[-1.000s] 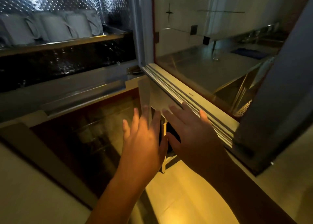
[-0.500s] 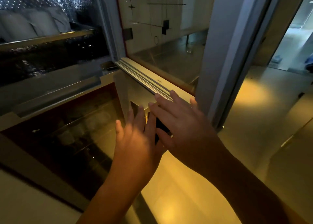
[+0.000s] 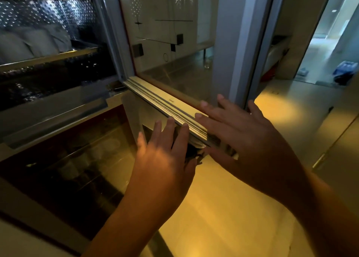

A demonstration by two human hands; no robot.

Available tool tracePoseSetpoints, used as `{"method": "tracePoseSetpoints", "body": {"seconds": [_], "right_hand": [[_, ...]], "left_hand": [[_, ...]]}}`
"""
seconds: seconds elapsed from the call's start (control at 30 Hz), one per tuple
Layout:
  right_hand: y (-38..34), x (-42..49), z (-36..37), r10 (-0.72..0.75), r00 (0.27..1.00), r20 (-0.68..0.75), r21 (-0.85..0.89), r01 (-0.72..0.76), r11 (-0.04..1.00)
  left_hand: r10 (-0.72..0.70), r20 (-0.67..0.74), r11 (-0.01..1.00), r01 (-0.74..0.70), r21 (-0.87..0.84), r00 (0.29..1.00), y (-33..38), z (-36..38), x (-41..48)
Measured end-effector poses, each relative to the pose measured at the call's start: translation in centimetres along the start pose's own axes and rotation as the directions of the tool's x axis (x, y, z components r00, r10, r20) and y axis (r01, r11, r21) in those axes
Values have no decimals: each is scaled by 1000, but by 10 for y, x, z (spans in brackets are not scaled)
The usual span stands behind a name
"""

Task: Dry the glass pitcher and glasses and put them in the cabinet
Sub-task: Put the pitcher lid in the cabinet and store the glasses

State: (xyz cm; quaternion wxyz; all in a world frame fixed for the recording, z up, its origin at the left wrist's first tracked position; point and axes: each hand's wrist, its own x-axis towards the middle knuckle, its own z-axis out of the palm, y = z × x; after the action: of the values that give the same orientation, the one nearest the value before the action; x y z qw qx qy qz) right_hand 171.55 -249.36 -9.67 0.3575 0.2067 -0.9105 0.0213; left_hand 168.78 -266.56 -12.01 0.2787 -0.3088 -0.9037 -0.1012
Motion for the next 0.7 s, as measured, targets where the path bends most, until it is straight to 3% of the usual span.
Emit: {"method": "tracePoseSetpoints", "body": {"seconds": [0.57, 0.7], "right_hand": [[-20, 8, 1, -161, 987, -10, 83, 161, 983], [-31, 15, -2, -189, 980, -64, 142, 197, 970]], "left_hand": [[-65, -21, 997, 64, -34, 998, -7, -1, -13], [-58, -4, 997, 58, 54, 998, -17, -14, -17]]}}
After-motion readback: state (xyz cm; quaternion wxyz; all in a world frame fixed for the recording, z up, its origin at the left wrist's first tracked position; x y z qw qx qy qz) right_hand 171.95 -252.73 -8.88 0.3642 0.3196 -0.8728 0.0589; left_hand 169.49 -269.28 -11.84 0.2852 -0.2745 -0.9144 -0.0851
